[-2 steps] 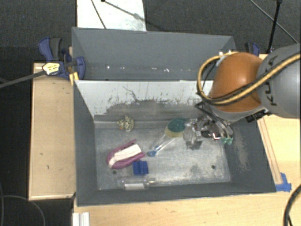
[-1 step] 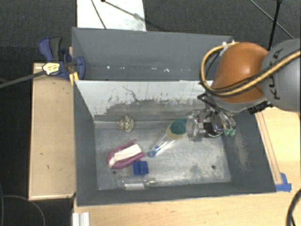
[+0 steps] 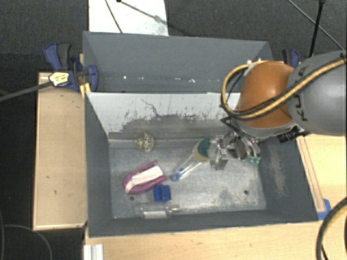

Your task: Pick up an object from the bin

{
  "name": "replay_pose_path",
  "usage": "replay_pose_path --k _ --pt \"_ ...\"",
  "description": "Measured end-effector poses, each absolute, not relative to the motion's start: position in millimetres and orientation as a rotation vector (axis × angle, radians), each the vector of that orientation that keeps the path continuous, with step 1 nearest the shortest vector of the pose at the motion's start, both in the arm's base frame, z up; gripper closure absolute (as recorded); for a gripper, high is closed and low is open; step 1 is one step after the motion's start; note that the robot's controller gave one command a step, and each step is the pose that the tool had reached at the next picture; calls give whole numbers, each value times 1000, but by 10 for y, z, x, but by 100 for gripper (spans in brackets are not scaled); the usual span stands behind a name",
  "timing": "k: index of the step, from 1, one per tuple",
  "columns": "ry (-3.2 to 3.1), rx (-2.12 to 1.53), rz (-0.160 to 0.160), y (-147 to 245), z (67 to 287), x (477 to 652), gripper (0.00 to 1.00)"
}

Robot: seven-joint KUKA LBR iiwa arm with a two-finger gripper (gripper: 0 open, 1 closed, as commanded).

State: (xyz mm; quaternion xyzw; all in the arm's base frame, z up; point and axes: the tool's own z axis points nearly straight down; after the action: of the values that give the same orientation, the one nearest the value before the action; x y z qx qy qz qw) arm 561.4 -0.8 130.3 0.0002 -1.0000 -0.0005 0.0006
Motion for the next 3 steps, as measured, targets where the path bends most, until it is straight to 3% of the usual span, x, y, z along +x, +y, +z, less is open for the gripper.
replay_pose_path --k 1,2,3 --pt "-3144 2 -1 -9 1320 5621 0" --pt "-3148 -101 -3 105 689 5937 0" --pt "-3146 -101 -1 95 721 5929 100"
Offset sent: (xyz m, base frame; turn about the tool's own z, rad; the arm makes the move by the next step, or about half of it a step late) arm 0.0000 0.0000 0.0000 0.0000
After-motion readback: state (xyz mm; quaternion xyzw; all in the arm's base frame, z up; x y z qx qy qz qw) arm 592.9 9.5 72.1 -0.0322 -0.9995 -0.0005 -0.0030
